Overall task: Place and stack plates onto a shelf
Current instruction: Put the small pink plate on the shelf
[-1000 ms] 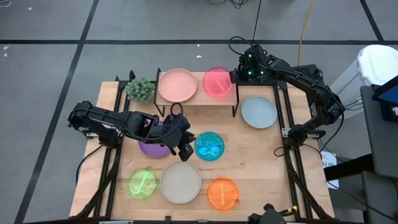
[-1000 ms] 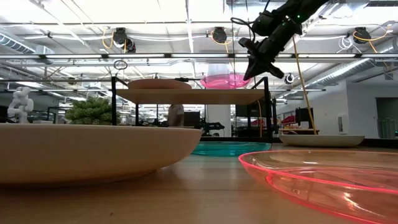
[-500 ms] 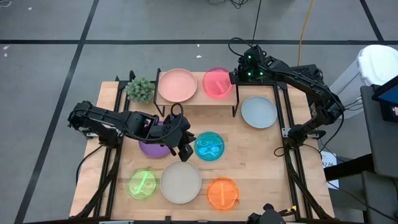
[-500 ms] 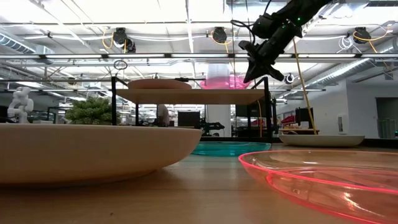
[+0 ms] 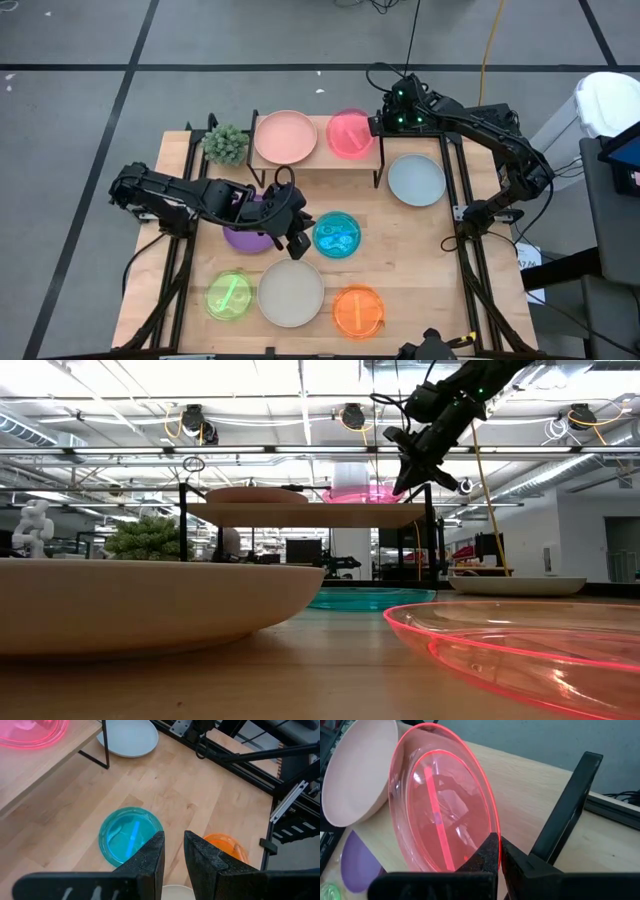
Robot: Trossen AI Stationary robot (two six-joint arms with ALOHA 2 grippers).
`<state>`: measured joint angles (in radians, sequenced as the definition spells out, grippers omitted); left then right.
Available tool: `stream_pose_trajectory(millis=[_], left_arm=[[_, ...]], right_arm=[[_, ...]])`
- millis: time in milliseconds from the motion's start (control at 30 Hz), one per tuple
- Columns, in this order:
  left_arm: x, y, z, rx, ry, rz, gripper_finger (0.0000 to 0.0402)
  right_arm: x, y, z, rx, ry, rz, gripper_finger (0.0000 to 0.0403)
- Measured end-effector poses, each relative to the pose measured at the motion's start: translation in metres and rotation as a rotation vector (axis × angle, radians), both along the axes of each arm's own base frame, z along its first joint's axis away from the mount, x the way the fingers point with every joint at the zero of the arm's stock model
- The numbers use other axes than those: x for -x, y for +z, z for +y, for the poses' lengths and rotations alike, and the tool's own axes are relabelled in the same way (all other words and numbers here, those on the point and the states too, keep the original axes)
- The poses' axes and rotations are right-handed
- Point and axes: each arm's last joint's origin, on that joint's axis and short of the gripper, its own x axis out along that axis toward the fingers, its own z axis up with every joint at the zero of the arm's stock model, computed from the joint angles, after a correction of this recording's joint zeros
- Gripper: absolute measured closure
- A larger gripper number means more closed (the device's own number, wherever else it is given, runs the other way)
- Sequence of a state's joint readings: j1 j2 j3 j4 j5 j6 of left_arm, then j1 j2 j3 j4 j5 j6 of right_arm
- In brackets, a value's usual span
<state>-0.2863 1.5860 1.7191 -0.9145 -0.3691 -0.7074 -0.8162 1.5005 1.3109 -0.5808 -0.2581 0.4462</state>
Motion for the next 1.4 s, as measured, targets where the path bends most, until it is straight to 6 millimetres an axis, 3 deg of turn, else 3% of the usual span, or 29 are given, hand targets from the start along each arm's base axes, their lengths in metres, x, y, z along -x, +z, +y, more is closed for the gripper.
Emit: stream_pose_trajectory(millis=[533,1100,1233,1400], left_arm=[[0.0,0.0,0.0,0.006,0.007,-0.002,0.0325],[0.0,0.0,0.0,0.004,0.005,-0.004,0.0325],[0.0,0.0,0.0,0.005,0.005,-0.004,0.0325],[0.0,0.0,0.0,0.006,0.005,-0.005,0.0325]], right_arm=[[-0.01,-0.007,0.002,-0.026,0.005,0.002,0.0395],[-0.009,-0.008,0.002,-0.011,0.015,0.017,0.0344],[-0.01,-0.001,0.01,-0.032,0.104,-0.035,0.0342],[-0.02,0.011,0.034,-0.01,0.181,-0.062,0.0346]])
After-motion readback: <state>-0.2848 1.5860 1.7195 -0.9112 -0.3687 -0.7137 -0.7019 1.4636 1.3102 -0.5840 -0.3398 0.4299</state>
